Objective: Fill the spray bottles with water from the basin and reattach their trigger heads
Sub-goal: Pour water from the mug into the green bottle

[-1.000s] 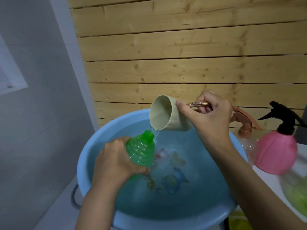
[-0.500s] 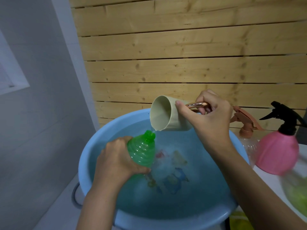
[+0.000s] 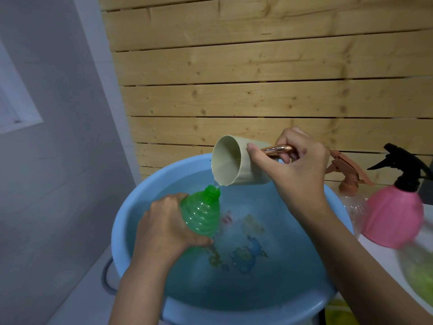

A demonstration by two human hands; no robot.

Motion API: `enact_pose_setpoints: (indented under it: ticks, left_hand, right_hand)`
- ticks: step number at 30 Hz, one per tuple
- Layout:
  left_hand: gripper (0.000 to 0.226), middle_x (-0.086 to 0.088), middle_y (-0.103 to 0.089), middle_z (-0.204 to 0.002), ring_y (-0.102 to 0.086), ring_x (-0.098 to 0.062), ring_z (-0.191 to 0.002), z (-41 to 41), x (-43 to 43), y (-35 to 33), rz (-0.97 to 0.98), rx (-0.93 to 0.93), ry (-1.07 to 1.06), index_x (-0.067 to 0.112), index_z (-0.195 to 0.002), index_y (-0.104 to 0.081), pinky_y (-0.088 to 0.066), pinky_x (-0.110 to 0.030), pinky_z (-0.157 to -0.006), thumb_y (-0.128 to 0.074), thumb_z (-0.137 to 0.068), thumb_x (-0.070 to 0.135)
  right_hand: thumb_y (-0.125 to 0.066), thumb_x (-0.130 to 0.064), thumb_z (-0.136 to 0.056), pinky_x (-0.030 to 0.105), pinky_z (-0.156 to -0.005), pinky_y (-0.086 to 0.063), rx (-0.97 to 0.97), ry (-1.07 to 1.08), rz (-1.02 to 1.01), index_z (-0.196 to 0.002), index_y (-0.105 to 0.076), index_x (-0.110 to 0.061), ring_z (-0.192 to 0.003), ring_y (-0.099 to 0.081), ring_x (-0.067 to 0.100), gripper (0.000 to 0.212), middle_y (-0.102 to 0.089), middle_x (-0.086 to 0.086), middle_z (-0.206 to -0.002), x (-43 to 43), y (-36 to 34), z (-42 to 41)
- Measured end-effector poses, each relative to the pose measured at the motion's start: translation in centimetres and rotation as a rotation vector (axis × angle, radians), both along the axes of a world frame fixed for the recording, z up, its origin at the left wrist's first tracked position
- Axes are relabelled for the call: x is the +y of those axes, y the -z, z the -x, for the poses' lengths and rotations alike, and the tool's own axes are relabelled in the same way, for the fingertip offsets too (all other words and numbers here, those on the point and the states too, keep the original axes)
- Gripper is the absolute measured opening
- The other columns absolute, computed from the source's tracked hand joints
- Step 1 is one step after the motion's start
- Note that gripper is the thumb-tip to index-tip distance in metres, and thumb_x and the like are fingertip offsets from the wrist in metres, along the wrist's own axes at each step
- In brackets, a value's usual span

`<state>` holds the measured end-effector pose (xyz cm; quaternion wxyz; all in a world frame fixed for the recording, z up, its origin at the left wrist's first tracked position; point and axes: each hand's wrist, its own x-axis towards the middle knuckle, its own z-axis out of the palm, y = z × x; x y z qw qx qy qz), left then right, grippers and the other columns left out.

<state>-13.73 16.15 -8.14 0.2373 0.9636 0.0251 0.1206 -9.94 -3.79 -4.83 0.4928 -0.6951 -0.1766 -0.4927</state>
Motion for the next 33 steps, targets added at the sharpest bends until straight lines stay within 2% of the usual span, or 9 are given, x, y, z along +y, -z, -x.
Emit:
enact_pose_setpoints:
  ticks: [9,33]
  left_hand:
    - [0.067,0.010,-0.067,-0.082,-0.064,-0.019,-0.086,-0.12,0.07,0.12,0.013,0.008,0.004,0.028,-0.094,-0.066,-0.053,-0.031,-0.070,-0.088,-0.033,0.048]
    - [0.070,0.009,-0.068,-0.085,-0.064,-0.020,-0.087,-0.03,0.01,0.07,0.008,0.008,0.003,0.027,-0.097,-0.067,-0.053,-0.030,-0.070,-0.089,-0.034,0.047]
  right_hand:
    - [-0.080,-0.016,-0.070,0.013,-0.053,-0.022,0.001,0.001,0.004,-0.051,-0.037,-0.008,-0.054,-0.030,0.004,0.048,-0.031,-0.007,-0.054,0.02,-0.05,0.08]
    - [-0.080,-0.016,-0.070,0.013,-0.052,-0.022,0.004,-0.020,0.017,-0.053,-0.038,-0.015,-0.055,-0.030,0.004,0.045,-0.031,-0.009,-0.055,0.14,0.01,0.06]
